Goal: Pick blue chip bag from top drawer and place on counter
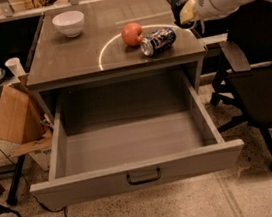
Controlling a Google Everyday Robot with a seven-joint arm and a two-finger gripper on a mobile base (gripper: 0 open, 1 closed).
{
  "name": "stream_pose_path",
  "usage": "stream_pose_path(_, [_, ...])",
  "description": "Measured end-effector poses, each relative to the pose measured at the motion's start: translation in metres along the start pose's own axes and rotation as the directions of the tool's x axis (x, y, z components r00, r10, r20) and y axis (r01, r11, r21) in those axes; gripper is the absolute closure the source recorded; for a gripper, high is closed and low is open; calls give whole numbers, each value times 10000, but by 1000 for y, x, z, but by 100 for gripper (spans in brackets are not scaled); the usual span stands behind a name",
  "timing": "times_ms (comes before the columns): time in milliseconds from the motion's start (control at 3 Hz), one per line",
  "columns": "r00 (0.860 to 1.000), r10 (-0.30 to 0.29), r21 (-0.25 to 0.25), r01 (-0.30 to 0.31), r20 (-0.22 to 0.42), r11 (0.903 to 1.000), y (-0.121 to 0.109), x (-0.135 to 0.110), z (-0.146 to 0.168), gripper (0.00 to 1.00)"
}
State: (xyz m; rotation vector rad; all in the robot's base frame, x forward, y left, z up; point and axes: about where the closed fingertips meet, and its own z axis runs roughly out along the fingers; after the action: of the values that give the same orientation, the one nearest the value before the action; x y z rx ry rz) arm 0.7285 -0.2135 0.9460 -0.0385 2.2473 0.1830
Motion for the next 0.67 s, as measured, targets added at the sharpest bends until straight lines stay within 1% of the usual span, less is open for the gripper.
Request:
stream_pose_path(333, [9984,243,-269,-230,505,9994,19,-22,6,100])
stream_pose_path(667, [9974,323,-466,-293,649,9985,39,-39,29,100])
